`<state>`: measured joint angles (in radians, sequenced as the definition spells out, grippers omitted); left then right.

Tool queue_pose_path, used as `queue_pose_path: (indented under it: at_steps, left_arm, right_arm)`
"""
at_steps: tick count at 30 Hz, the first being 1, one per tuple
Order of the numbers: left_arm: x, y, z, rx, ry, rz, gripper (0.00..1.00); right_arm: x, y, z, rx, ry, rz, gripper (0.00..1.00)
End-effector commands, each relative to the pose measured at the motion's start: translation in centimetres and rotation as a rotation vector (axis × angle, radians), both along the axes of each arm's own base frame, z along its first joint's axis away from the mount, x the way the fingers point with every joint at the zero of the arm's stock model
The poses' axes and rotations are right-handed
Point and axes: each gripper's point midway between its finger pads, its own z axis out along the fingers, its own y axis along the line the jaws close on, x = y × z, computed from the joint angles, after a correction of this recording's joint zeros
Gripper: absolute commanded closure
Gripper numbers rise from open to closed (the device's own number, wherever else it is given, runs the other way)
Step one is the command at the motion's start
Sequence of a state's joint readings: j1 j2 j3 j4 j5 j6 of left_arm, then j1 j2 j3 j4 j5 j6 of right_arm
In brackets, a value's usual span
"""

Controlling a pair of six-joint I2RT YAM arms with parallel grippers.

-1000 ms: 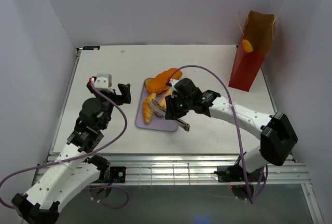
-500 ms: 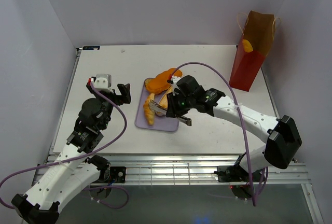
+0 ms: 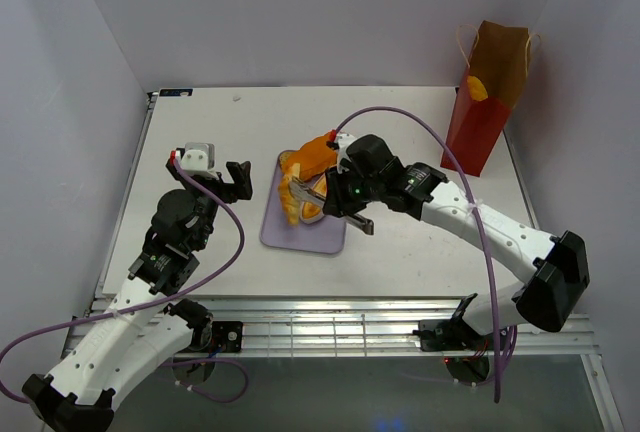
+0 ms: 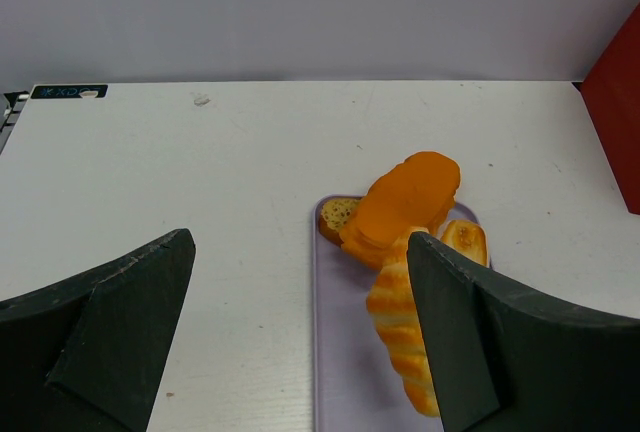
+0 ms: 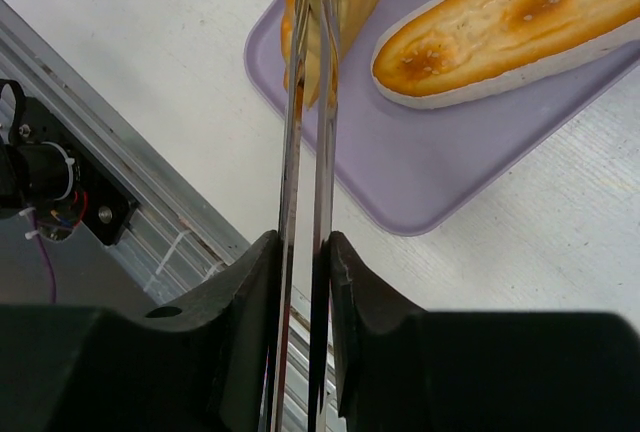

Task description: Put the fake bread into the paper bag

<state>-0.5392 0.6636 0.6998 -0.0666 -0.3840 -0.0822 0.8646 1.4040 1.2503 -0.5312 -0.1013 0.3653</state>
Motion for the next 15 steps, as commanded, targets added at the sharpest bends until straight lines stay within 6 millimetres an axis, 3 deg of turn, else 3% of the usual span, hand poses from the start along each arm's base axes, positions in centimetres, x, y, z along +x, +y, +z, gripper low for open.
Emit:
queue_pose_path:
  at_steps: [1, 10, 15]
  left_arm:
    - [-0.2, -0.2, 0.6, -0.01, -0.024, -0.01, 0.02]
    - [-0.1, -0.2, 0.6, -0.008, -0.021, -0.01, 0.02]
    - [-0.1, -0.2, 0.6, -0.008, -0.021, -0.01, 0.02]
  right_arm:
    - [1.0, 0.2, 4.6, 0.065, -0.112, -0.017, 0.69]
    - [2.7, -2.2, 8.3, 0.081, -0.207, -0.086, 0.67]
    - [5.7, -6.3, 11.6, 0.116, -0.273, -0.187, 0.68]
